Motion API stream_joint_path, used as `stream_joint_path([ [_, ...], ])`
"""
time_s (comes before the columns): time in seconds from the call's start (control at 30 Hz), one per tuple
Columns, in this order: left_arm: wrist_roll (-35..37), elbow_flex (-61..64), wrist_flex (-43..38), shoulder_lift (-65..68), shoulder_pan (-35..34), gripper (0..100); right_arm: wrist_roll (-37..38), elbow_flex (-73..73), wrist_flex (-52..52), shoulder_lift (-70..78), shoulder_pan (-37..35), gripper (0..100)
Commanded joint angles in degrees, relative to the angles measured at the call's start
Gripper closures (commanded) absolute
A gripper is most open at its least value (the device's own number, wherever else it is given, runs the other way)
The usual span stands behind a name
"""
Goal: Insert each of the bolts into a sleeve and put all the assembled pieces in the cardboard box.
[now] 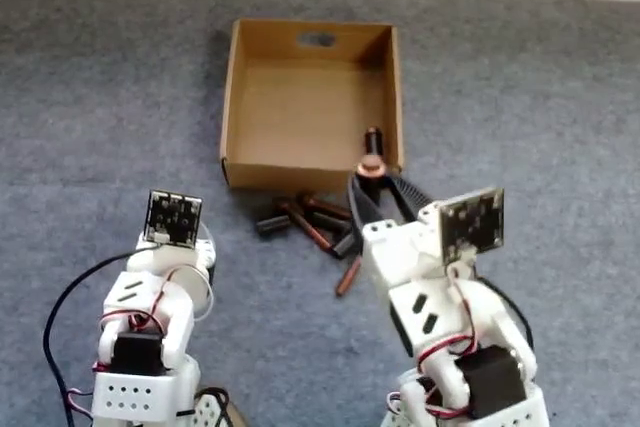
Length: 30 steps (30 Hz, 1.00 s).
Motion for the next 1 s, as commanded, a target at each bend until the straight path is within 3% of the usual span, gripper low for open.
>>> stream_joint_path([
  [0.0,-1.8,-0.2,0.1,-0.3,-0.7,99,-0.3,-10.5,0.0,8.6,0.0,99.0],
  [0.27,-1.8,-0.1,0.0,-0.3,-0.9,99,-0.2,-28.4,0.0,37.1,0.0,98.9],
  [0.63,-1.8,1.0,0.0,-0.4,-0.7,99,-0.6,-65.1,0.0,84.0,2.5,98.9],
  [0.97,-1.8,0.8,0.3,-0.4,-0.9,99,-0.6,-78.0,0.1,106.8,3.4,99.1],
])
